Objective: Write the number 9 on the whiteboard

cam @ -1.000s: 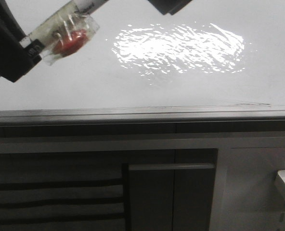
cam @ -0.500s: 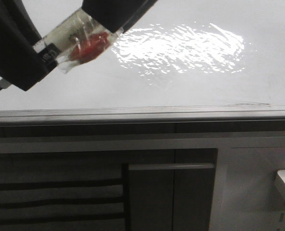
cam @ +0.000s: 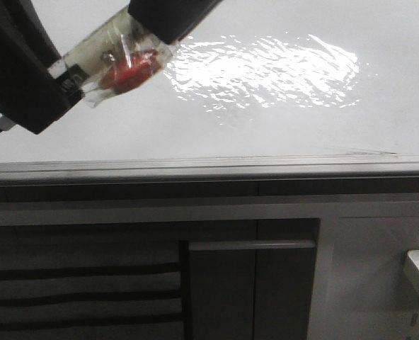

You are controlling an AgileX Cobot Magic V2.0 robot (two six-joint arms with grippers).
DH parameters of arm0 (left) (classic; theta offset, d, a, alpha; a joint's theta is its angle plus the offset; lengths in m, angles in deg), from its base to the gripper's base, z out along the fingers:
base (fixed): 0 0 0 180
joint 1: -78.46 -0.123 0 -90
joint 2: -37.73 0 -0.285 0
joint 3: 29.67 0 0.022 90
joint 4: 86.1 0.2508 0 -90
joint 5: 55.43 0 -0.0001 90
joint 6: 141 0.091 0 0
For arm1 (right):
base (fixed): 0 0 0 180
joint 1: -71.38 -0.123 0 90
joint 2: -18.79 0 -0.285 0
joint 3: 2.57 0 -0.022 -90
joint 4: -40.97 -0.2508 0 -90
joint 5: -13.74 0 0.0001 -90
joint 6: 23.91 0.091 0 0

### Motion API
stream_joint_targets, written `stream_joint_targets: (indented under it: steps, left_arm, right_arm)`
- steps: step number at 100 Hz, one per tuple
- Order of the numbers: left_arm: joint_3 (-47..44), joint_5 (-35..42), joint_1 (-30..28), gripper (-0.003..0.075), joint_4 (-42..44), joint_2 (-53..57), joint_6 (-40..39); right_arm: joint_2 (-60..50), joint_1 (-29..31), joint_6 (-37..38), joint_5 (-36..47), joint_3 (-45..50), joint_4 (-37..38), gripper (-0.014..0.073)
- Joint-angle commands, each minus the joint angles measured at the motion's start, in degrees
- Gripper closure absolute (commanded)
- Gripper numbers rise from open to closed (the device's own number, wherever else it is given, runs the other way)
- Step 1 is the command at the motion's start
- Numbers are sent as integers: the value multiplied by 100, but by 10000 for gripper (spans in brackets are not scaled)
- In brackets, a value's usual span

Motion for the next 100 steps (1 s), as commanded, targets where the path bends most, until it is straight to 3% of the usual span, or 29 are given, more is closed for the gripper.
stream_joint_targets:
  steps: [1, 15, 22, 41, 55, 75, 100]
  left_arm:
    - [191, 44, 57, 680, -285, 153, 1]
    - [286, 174, 57, 438, -273, 153, -28]
    - [481, 262, -14, 367, -138, 206, -283]
    - [641, 587, -566, 365, 220, 713, -1149]
    - [247, 876, -1315, 367, 220, 1248, -1712]
    - [-477, 1806, -2260, 375, 86, 2119, -2299]
    - [-963, 2327, -2412, 377, -170, 2325, -2288]
  right_arm:
    - [-141, -4, -68, 54, -171, -288, 652]
    - [-141, -4, 43, 84, -171, -229, 647]
    - [-141, -4, 412, 123, -225, 184, 645]
    - [-606, 55, 2197, 353, -317, 1809, 643]
    - [-1341, 580, 3651, 1119, 305, 2466, 643]
    - [-2226, 1644, 3970, 2074, 1459, 1888, 643]
    - [-2194, 1579, 3928, 2940, 2140, 1363, 643]
